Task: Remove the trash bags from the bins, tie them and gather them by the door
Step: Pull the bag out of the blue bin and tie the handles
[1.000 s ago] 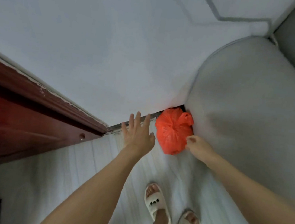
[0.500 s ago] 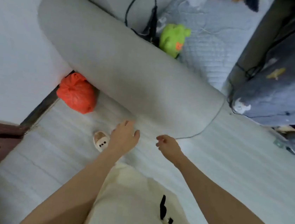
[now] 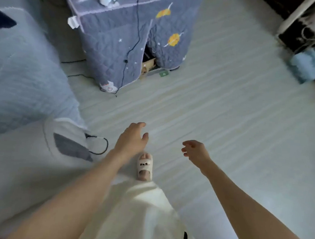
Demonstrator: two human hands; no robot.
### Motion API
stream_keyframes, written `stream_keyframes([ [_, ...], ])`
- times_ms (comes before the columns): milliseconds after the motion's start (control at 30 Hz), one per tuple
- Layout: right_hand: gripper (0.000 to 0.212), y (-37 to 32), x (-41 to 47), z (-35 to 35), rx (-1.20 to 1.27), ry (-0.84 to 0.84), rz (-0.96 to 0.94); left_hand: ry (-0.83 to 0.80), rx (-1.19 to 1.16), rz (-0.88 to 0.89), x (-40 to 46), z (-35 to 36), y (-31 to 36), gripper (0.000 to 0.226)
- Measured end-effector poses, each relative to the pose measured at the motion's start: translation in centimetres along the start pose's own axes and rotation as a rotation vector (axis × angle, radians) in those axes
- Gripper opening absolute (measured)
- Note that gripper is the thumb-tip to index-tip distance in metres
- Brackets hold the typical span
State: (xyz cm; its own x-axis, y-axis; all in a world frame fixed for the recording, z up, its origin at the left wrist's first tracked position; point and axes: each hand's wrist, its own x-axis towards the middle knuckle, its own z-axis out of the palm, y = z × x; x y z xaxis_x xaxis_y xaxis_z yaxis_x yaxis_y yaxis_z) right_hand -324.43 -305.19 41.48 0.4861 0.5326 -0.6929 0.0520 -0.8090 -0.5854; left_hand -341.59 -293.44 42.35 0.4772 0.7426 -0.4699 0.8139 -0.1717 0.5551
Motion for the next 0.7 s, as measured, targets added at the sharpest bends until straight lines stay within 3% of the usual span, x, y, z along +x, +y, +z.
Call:
stream_keyframes([
  [300,0.032,-5.5,15.1,-21.7,0.261,0.242,0.062,-0.152,0.138,0.273,22.7,1.7,22.3,0.045],
  [700,0.033,-16.1,34.2,-43.7,0.407,0.415,0.09,-0.153,0.266,0.467,47.8,0.0,47.5,0.044],
])
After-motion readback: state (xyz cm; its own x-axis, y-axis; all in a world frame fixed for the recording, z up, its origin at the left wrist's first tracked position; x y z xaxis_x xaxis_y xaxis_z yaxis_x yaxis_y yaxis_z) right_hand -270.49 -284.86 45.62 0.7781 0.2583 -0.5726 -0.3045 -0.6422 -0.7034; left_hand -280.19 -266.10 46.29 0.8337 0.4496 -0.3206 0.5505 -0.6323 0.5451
